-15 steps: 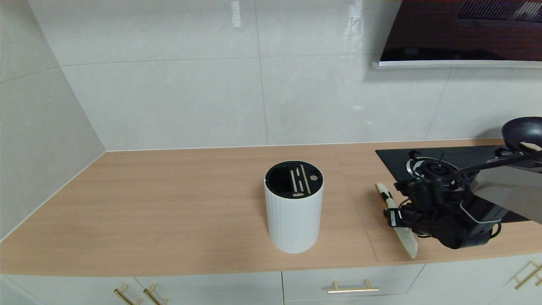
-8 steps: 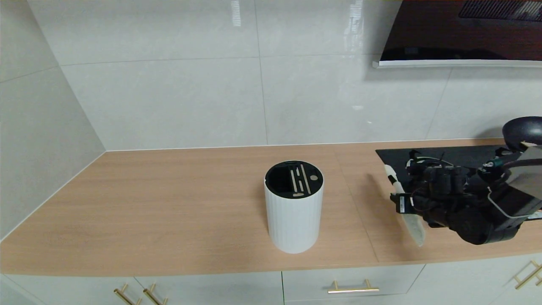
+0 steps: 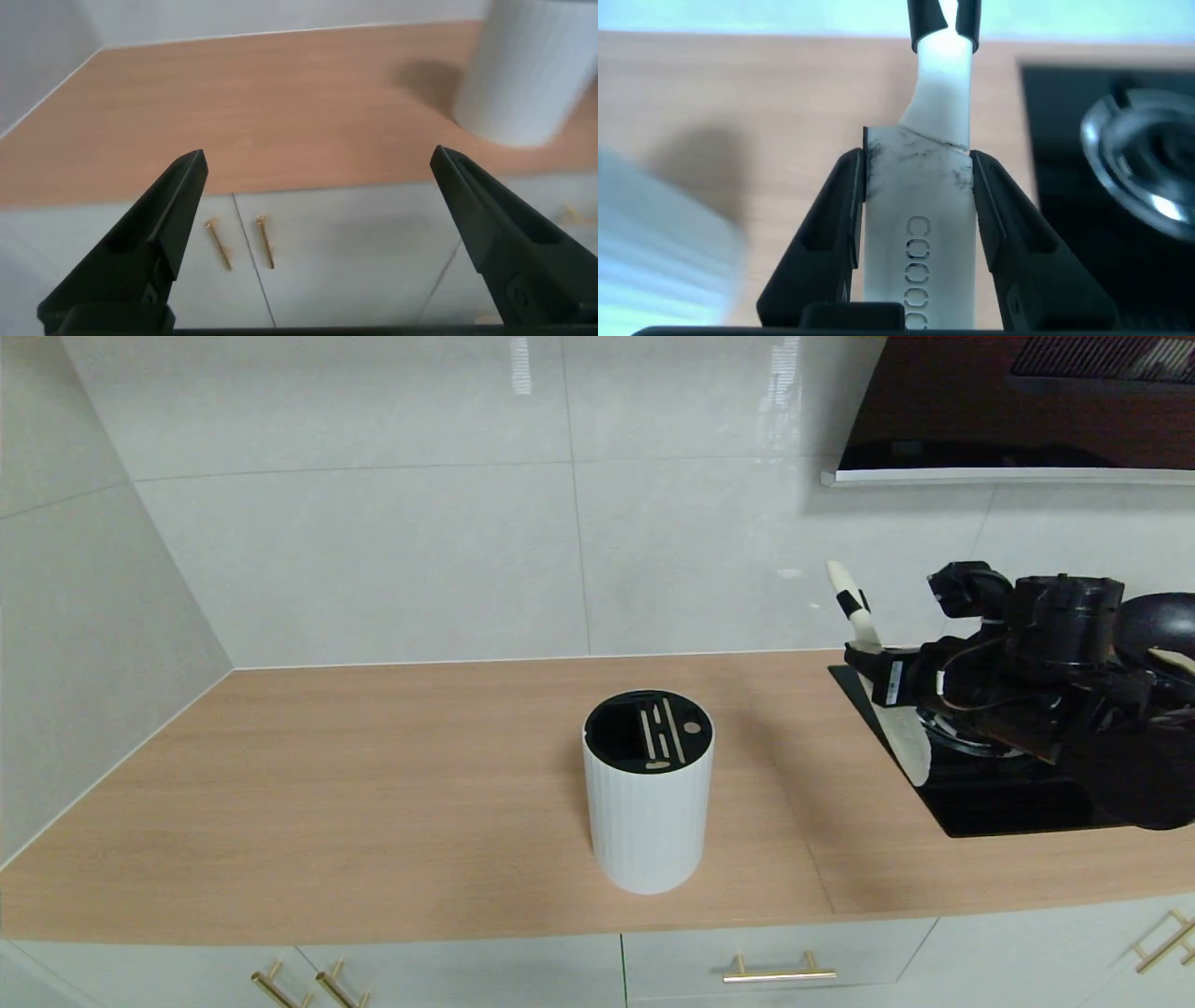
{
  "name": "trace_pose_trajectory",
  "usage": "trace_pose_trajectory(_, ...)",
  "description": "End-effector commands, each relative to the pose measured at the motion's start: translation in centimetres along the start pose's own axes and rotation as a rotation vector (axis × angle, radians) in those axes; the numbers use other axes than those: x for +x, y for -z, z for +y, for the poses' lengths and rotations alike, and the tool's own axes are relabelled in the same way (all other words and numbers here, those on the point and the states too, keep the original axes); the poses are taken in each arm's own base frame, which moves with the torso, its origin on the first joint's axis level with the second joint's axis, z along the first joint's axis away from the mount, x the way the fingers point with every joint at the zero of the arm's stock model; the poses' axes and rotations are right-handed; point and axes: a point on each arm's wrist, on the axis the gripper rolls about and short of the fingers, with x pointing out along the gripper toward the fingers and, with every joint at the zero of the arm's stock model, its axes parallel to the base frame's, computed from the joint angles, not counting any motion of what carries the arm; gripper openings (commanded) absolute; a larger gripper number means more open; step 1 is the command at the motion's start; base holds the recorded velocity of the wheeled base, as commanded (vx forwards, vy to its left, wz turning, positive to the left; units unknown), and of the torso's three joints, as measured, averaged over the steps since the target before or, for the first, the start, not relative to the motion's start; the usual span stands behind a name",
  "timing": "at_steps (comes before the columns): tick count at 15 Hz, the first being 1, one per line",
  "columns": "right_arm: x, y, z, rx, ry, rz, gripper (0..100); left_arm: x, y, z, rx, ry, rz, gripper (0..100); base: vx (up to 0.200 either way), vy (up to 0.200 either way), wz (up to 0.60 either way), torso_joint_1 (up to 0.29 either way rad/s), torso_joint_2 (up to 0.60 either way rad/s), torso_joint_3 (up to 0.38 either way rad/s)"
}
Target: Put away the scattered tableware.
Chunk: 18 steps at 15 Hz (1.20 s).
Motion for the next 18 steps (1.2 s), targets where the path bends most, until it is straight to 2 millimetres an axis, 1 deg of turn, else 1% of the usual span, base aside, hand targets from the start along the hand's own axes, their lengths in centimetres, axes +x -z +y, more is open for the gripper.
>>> trace_pose_trajectory(1, -2.7, -3.7, 2.7, -0.002, -0.083, -0.085, 0, 0.8, -4.6, 0.1, -0.004, 0.155, 0.038, 100, 0.0, 0.0, 0.0, 0.0, 0.0, 0.0)
trace_pose_trajectory(2, -3.3, -4.1, 3.4, -0.003, -0.106, -0.083, 0, 1.5, -6.5, 0.2, -0.008, 0.195, 0.054, 100, 0.0, 0.0, 0.0, 0.0, 0.0, 0.0)
trace_pose_trajectory(3, -4.8, -4.5, 5.0, -0.006, -0.149, -0.074, 0, 5.0, -11.0, 0.5, -0.032, 0.296, 0.126, 100, 0.0, 0.0, 0.0, 0.0, 0.0, 0.0)
trace_pose_trajectory(4, -5.4, -4.7, 5.9, -0.009, -0.162, -0.074, 0, 7.4, -12.8, 0.7, -0.046, 0.334, 0.174, 100, 0.0, 0.0, 0.0, 0.0, 0.0, 0.0)
trace_pose_trajectory(5, -6.0, -4.7, 6.6, -0.007, -0.168, -0.073, 0, 9.9, -14.0, 0.8, -0.063, 0.357, 0.217, 100, 0.0, 0.0, 0.0, 0.0, 0.0, 0.0)
trace_pose_trajectory(6, -6.6, -4.5, 8.0, -0.001, -0.196, -0.068, 0, 14.2, -15.4, 0.1, -0.122, 0.432, 0.279, 100, 0.0, 0.0, 0.0, 0.0, 0.0, 0.0)
trace_pose_trajectory(7, -7.0, -4.3, 9.2, 0.002, -0.22, -0.062, 0, 17.1, -15.9, -1.0, -0.217, 0.486, 0.303, 100, 0.0, 0.0, 0.0, 0.0, 0.0, 0.0)
trace_pose_trajectory(9, -7.8, -3.8, 10.9, -0.005, -0.26, -0.049, 0, 21.4, -16.3, -4.0, -0.42, 0.582, 0.31, 100, 0.0, 0.0, 0.0, 0.0, 0.0, 0.0)
trace_pose_trajectory(10, -7.8, -3.8, 10.9, -0.005, -0.26, -0.049, 0, 21.4, -16.3, -4.0, -0.42, 0.582, 0.31, 100, 0.0, 0.0, 0.0, 0.0, 0.0, 0.0)
trace_pose_trajectory(11, -8.2, -3.5, 12.0, -0.008, -0.294, -0.043, 0, 23.3, -15.9, -5.6, -0.47, 0.63, 0.286, 100, 0.0, 0.0, 0.0, 0.0, 0.0, 0.0)
trace_pose_trajectory(12, -8.5, -3.1, 13.2, 0.0, -0.311, -0.028, 0, 25.0, -14.8, -7.4, -0.484, 0.674, 0.297, 100, 0.0, 0.0, 0.0, 0.0, 0.0, 0.0)
trace_pose_trajectory(13, -8.7, -3.1, 13.5, 0.003, -0.317, -0.027, 0, 25.3, -14.6, -8.3, -0.498, 0.703, 0.298, 100, 0.0, 0.0, 0.0, 0.0, 0.0, 0.0)
trace_pose_trajectory(14, -8.8, -2.8, 14.1, 0.0, -0.325, -0.019, 0, 25.7, -14.4, -9.6, -0.528, 0.746, 0.298, 100, 0.0, 0.0, 0.0, 0.0, 0.0, 0.0)
trace_pose_trajectory(15, -9.0, -2.1, 15.0, -0.011, -0.332, 0.0, 0, 26.5, -14.2, -11.4, -0.58, 0.793, 0.27, 100, 0.0, 0.0, 0.0, 0.0, 0.0, 0.0)
trace_pose_trajectory(16, -9.1, -1.7, 15.4, -0.018, -0.341, 0.012, 0, 27.3, -14.0, -12.3, -0.593, 0.808, 0.251, 100, 0.0, 0.0, 0.0, 0.0, 0.0, 0.0)
trace_pose_trajectory(18, -9.1, -1.3, 15.9, -0.019, -0.349, 0.024, 0, 29.5, -14.1, -13.5, -0.6, 0.778, 0.215, 100, 0.0, 0.0, 0.0, 0.0, 0.0, 0.0)
